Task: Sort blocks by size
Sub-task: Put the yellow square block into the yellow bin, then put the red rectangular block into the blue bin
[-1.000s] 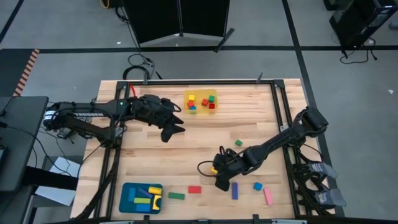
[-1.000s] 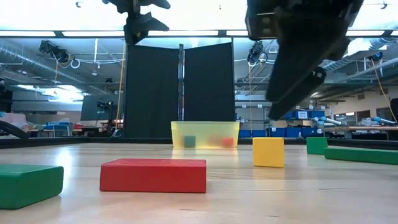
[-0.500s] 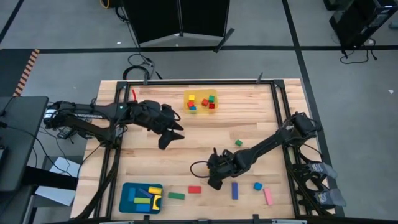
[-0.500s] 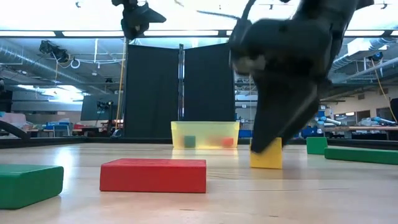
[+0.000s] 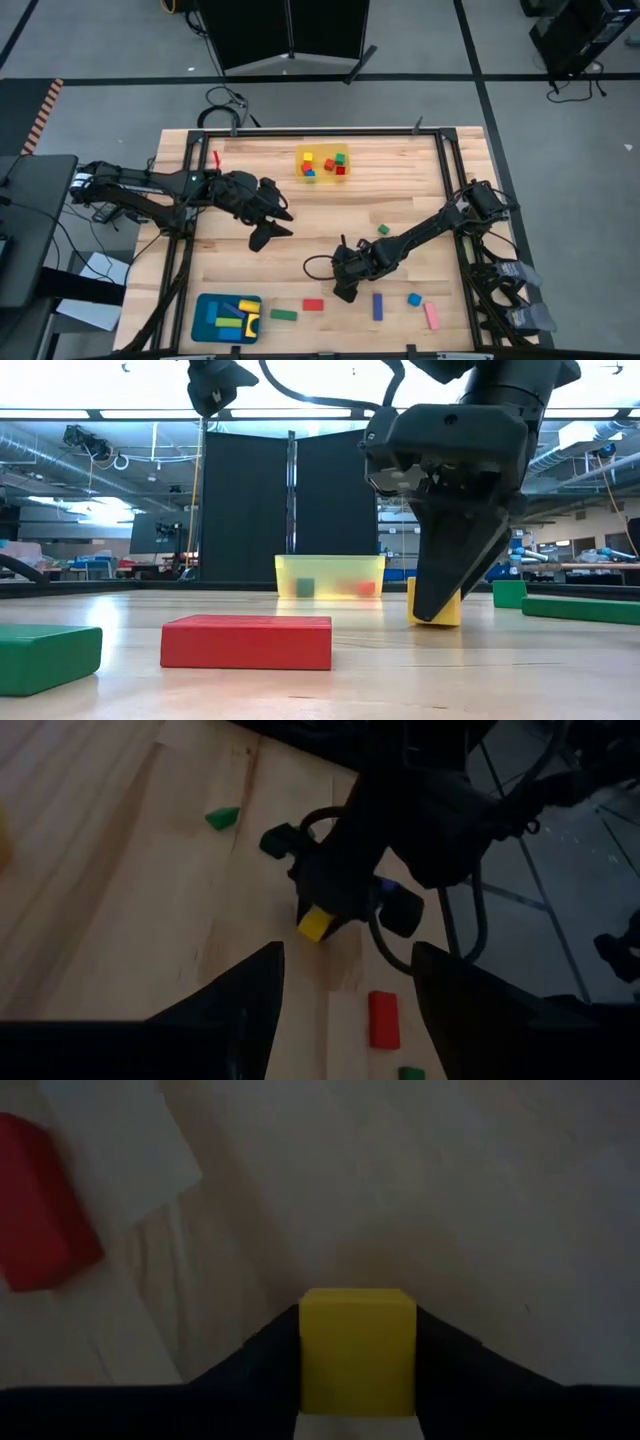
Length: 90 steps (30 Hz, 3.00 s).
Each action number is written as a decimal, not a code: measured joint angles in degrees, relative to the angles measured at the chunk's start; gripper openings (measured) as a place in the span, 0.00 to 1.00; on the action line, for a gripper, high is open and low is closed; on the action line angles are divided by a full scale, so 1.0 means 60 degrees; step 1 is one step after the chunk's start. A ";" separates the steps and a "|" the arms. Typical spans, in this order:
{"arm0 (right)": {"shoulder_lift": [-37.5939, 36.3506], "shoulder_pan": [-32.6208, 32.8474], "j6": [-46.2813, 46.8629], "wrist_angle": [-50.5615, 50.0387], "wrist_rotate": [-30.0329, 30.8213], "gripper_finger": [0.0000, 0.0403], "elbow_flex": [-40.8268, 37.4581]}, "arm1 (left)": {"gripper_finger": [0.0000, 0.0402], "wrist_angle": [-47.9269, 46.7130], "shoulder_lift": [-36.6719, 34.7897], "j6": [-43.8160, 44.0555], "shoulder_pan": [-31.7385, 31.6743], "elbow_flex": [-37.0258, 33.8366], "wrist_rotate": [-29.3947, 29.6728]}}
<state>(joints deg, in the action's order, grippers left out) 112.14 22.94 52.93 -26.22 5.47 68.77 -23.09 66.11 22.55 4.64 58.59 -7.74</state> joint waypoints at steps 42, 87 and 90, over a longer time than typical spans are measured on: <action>-0.3616 -0.8826 -0.4935 0.2774 -0.1925 0.51 -0.0021 | 0.57 -0.0199 -0.0354 0.2355 0.0066 0.0010 0.3186; -0.7293 -0.2344 -0.1564 0.4303 0.1443 0.54 -0.4433 | 0.57 -0.0769 0.4328 0.0754 -0.0149 0.1071 0.0031; -0.7230 -0.2218 -0.1569 0.4506 0.1443 0.54 -0.4425 | 0.57 -0.1008 0.4887 0.0731 -0.0141 0.1420 0.0086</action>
<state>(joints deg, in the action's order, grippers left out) 68.76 9.63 43.52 0.82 14.13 42.22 -29.14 95.43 26.93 3.80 67.10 -7.22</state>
